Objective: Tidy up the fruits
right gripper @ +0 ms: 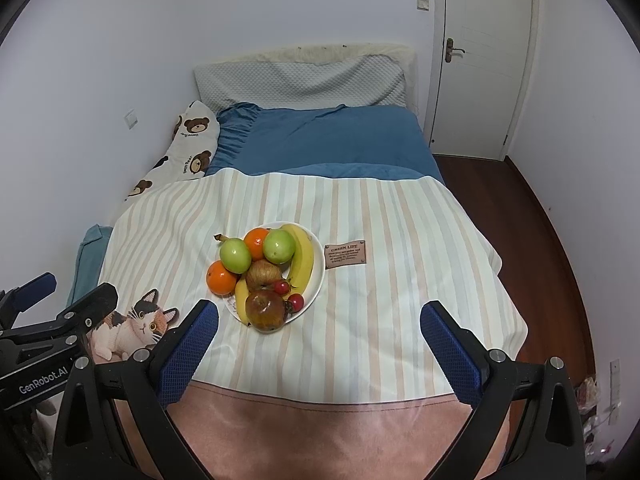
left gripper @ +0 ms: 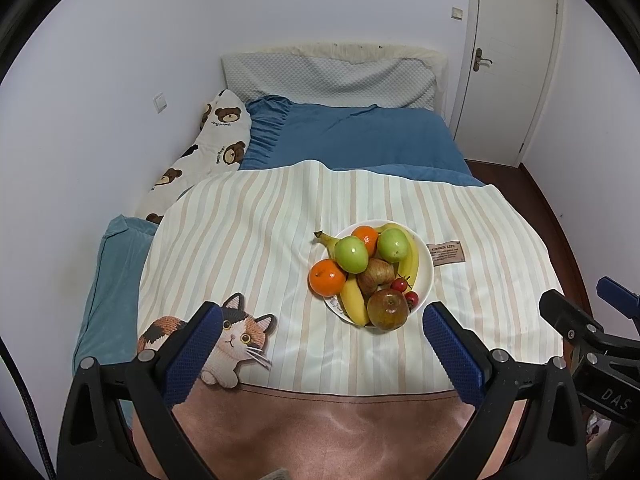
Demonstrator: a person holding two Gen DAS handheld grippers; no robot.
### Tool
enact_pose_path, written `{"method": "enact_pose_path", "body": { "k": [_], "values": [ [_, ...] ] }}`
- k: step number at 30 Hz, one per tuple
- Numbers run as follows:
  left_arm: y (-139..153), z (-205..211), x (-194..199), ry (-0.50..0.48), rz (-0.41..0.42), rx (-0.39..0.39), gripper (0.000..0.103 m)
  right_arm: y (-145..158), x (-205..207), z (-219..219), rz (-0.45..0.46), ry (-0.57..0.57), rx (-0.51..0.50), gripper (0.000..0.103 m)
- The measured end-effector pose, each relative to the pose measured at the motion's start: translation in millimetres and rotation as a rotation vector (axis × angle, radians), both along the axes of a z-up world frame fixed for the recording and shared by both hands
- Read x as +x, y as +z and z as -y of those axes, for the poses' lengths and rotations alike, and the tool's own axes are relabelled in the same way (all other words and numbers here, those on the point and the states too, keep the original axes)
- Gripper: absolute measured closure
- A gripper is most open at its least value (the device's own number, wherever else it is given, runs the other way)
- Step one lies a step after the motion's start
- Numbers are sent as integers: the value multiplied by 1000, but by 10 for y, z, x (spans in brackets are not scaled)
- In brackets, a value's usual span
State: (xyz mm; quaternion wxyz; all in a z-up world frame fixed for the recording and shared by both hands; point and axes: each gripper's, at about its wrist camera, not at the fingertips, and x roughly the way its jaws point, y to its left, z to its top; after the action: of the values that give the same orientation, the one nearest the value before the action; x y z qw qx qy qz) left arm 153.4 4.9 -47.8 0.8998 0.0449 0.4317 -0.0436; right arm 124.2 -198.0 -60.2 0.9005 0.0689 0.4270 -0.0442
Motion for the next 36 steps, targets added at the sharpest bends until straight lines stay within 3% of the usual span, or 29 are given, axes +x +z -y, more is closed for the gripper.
{"method": "enact_pose_path", "body": {
  "k": [36],
  "values": [
    [31,-130,-61,19,3,4,1,79,-53,-109,2,17,-2,0]
  ]
}}
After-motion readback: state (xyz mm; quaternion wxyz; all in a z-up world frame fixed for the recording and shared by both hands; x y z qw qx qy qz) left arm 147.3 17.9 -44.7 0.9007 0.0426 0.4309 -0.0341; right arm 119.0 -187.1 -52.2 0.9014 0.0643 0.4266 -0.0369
